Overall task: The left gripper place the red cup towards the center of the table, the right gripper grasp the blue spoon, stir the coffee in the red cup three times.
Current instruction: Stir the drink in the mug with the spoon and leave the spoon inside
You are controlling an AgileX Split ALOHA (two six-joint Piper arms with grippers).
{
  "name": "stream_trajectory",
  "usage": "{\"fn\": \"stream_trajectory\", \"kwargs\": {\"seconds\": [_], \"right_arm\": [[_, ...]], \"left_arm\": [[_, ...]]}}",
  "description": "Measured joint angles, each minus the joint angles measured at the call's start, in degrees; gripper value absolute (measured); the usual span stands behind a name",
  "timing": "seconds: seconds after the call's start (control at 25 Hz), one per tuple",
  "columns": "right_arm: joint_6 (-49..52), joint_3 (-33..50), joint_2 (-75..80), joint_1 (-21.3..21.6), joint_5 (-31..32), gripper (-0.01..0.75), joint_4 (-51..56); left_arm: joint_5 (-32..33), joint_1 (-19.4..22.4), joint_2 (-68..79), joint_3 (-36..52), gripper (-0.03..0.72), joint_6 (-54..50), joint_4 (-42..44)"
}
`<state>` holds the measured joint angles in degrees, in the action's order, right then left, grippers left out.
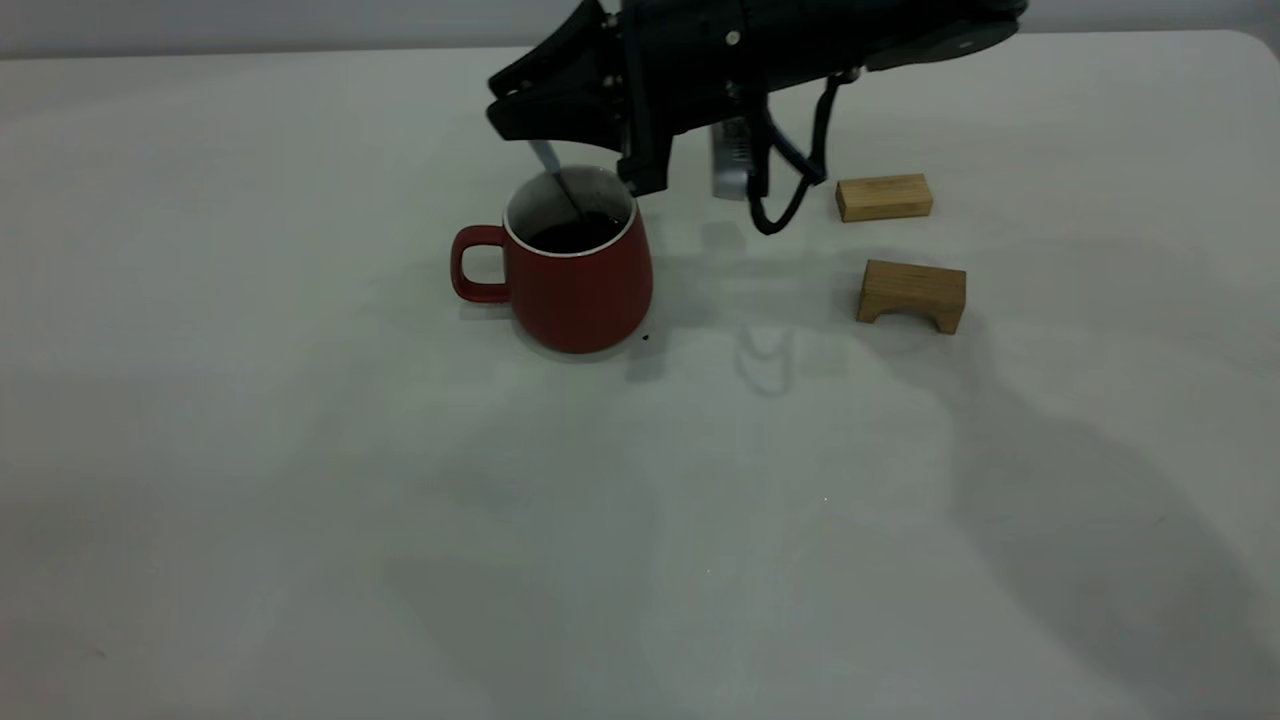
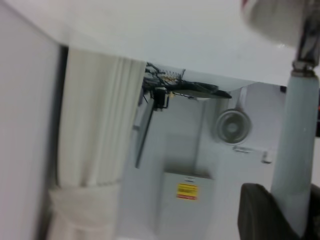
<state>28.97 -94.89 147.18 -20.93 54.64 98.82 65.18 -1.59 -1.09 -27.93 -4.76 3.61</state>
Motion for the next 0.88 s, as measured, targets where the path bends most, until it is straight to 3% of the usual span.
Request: {"fn": "stream_trajectory", "kwargs": {"seconds": [0.2, 0.28, 0.48, 0.64, 0.88], "right_arm": [[20.3, 0.0, 0.0, 0.7, 0.7, 0.153, -2.7], [22.6, 0.0, 0.0, -0.1, 0.8, 0.153, -2.9], [11.3, 0.0, 0.0, -2.4, 0.3, 0.153, 0.4], [0.5, 0.0, 0.0, -1.9, -2.0, 0.153, 1.4], [3.2, 0.0, 0.0, 0.8, 1.1, 0.153, -2.7]], "left_arm": [[0.0, 0.0, 0.0, 0.0, 0.353, 0.0, 0.0], [0.0, 0.0, 0.0, 0.0, 0.353, 0.0, 0.0], [0.0, 0.0, 0.0, 0.0, 0.353, 0.0, 0.0], [0.0, 0.0, 0.0, 0.0, 0.353, 0.0, 0.0], [0.0, 0.0, 0.0, 0.0, 0.353, 0.0, 0.0]]}}
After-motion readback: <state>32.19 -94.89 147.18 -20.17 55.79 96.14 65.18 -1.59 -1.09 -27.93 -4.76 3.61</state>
